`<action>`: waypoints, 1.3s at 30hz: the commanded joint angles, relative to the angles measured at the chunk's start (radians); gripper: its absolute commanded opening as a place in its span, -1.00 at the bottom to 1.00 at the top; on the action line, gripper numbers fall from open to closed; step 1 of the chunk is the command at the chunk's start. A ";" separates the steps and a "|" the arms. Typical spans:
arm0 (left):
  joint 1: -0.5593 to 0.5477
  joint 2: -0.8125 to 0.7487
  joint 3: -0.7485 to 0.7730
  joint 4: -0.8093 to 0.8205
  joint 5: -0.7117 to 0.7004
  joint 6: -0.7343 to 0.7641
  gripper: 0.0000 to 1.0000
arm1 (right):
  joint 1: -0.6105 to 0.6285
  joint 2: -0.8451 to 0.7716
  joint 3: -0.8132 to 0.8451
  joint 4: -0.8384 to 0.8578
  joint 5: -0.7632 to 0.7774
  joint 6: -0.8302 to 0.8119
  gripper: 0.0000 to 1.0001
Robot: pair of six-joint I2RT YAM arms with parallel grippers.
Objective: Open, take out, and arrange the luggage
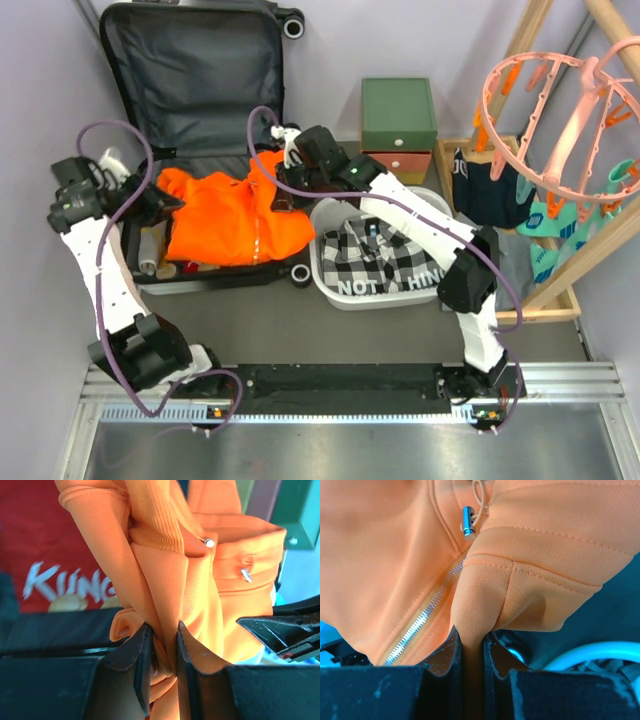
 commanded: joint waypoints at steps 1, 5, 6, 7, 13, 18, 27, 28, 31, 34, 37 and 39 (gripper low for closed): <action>-0.168 -0.017 0.059 0.157 0.010 -0.073 -1.00 | -0.036 -0.181 0.020 0.063 0.045 -0.037 -1.00; -0.287 -0.003 0.088 0.281 -0.005 -0.127 -1.00 | -0.088 -0.288 -0.040 0.010 0.109 -0.073 -1.00; -0.344 -0.002 0.091 0.307 -0.007 -0.154 -1.00 | -0.101 -0.313 -0.079 -0.001 0.126 -0.077 -1.00; -0.376 0.000 0.096 0.330 -0.008 -0.168 -1.00 | -0.125 -0.342 -0.104 -0.011 0.143 -0.080 -1.00; -0.738 0.058 0.094 0.493 -0.128 -0.231 -1.00 | -0.251 -0.641 -0.384 -0.147 0.333 -0.070 -1.00; -0.994 0.133 0.001 0.574 -0.238 -0.211 -1.00 | -0.424 -0.787 -0.627 -0.144 0.324 -0.028 -1.00; -1.127 0.227 -0.169 0.646 -0.444 -0.086 -1.00 | -0.464 -0.745 -0.839 -0.049 0.384 -0.094 -1.00; -1.128 0.222 -0.206 0.654 -0.464 -0.063 -1.00 | -0.466 -0.732 -0.845 -0.052 0.395 -0.097 -1.00; -1.130 0.221 -0.238 0.631 -0.468 -0.052 -1.00 | -0.466 -0.682 -0.833 -0.109 0.476 -0.088 -1.00; -1.130 0.222 -0.232 0.553 -0.474 -0.041 -1.00 | -0.466 -0.656 -0.802 -0.198 0.516 -0.059 -1.00; -1.130 0.189 -0.235 0.524 -0.471 -0.017 -1.00 | -0.464 -0.666 -0.811 -0.237 0.516 -0.039 -1.00; -1.130 0.163 -0.246 0.525 -0.473 0.006 -1.00 | -0.464 -0.660 -0.834 -0.253 0.514 -0.031 -1.00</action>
